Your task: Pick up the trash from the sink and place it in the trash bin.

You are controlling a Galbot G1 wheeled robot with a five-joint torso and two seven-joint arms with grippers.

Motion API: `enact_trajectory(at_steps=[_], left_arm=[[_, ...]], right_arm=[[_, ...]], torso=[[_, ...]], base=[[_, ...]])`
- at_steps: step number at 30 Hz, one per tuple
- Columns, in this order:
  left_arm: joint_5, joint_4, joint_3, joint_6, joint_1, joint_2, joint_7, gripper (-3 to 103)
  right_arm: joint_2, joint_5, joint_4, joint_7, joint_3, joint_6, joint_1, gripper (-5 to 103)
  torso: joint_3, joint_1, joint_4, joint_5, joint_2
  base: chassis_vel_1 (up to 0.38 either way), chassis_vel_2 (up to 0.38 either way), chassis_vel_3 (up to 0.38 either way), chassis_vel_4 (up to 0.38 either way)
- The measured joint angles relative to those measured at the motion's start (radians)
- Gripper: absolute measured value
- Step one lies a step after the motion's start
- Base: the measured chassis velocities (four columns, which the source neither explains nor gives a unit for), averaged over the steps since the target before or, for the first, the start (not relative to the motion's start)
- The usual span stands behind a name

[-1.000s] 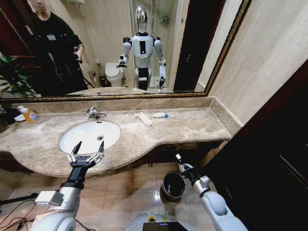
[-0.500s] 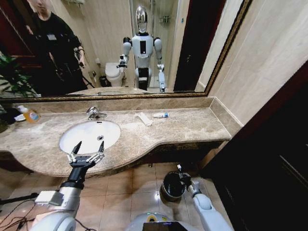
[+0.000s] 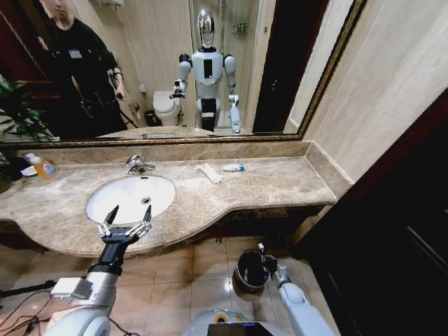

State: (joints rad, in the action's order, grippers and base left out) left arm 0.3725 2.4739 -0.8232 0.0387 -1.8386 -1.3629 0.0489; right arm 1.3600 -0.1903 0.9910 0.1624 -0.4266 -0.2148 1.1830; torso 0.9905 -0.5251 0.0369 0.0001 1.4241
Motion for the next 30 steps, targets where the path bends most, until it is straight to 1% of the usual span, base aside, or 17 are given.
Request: enact_trajectory(at_steps=[3,5,6,7,9,10,11,14,15,18,20,21,22,23,24,26,30], left_arm=[[0.0,0.0,0.0,0.0,0.0,0.0,0.0,100],[0.0,0.0,0.0,0.0,0.0,0.0,0.0,100],[0.0,0.0,0.0,0.0,0.0,0.0,0.0,100],[0.0,0.0,0.0,0.0,0.0,0.0,0.0,100],[0.0,0.0,0.0,0.0,0.0,0.0,0.0,100],[0.0,0.0,0.0,0.0,0.0,0.0,0.0,100],[0.0,0.0,0.0,0.0,0.0,0.0,0.0,100],[0.0,0.0,0.0,0.0,0.0,0.0,0.0,100],[0.0,0.0,0.0,0.0,0.0,0.0,0.0,100],[0.0,0.0,0.0,0.0,0.0,0.0,0.0,100],[0.0,0.0,0.0,0.0,0.0,0.0,0.0,100],[0.0,0.0,0.0,0.0,0.0,0.0,0.0,100],[0.0,0.0,0.0,0.0,0.0,0.0,0.0,100],[0.0,0.0,0.0,0.0,0.0,0.0,0.0,100],[0.0,0.0,0.0,0.0,0.0,0.0,0.0,100],[0.0,0.0,0.0,0.0,0.0,0.0,0.0,100],[0.0,0.0,0.0,0.0,0.0,0.0,0.0,100]], right_arm=[[0.0,0.007,0.008,-0.002,0.005,0.002,0.013,16],[0.0,0.009,0.009,-0.003,0.005,0.002,0.015,16],[0.002,0.012,0.009,-0.004,0.006,0.002,0.017,21],[0.007,0.017,0.01,-0.007,0.006,0.002,0.019,33],[0.008,0.019,0.01,-0.008,0.006,0.002,0.02,33],[0.01,0.021,0.01,-0.01,0.006,0.002,0.021,38],[0.01,0.021,0.01,-0.01,0.006,0.002,0.021,38],[0.013,0.031,0.016,-0.014,0.007,0.001,0.026,55],[0.013,0.031,0.016,-0.014,0.007,0.001,0.026,55],[0.016,0.04,0.024,-0.014,0.007,0.001,0.031,71],[0.016,0.042,0.025,-0.014,0.007,0.0,0.032,71],[0.018,0.048,0.025,-0.014,0.007,-0.001,0.034,77],[0.018,0.048,0.025,-0.014,0.007,-0.001,0.034,77],[0.019,0.05,0.026,-0.014,0.007,-0.002,0.036,88],[0.02,0.051,0.027,-0.015,0.007,-0.003,0.038,88],[0.022,0.052,0.028,-0.016,0.008,-0.005,0.041,97],[0.023,0.053,0.033,-0.018,0.008,-0.006,0.045,100]], torso=[[0.0,0.0,-0.0001,0.0,0.0],[0.0,0.0,-0.0001,-0.0001,0.0],[0.0,0.0,-0.0001,-0.0003,0.0],[0.0,0.0,-0.0001,0.0,0.0],[0.0,0.0,-0.0001,0.0,0.0],[0.0,0.0,-0.0001,0.0,0.0],[0.0,0.0,-0.0001,0.0,0.0],[0.0,0.0,-0.0001,-0.0001,0.0],[0.0,0.0,-0.0001,-0.0001,0.0],[0.0,0.0,-0.0001,-0.0001,0.0],[0.0,0.0,-0.0001,-0.0001,0.0],[0.0,0.0,-0.0001,-0.0001,0.0],[0.0,0.0,-0.0001,-0.0001,0.0],[0.0,0.0,-0.0001,-0.0001,0.0],[0.0,0.0,-0.0001,-0.0001,0.0],[0.0,0.0,-0.0001,-0.0001,0.0],[0.0,0.0,-0.0001,-0.0001,0.0]], base=[[0.0,0.0,0.0,0.0],[0.0,0.0,0.0,0.0],[0.0,0.0,0.0,0.0],[0.0,0.0,0.0,0.0],[0.0,0.0,0.0,0.0],[0.0,0.0,0.0,0.0],[0.0,0.0,0.0,0.0],[0.0,0.0,0.0,0.0],[0.0,0.0,0.0,0.0],[0.0,0.0,0.0,0.0],[0.0,0.0,0.0,0.0],[0.0,0.0,0.0,0.0],[0.0,0.0,0.0,0.0],[0.0,0.0,0.0,0.0],[0.0,0.0,0.0,0.0],[0.0,0.0,0.0,0.0],[0.0,0.0,0.0,0.0]])
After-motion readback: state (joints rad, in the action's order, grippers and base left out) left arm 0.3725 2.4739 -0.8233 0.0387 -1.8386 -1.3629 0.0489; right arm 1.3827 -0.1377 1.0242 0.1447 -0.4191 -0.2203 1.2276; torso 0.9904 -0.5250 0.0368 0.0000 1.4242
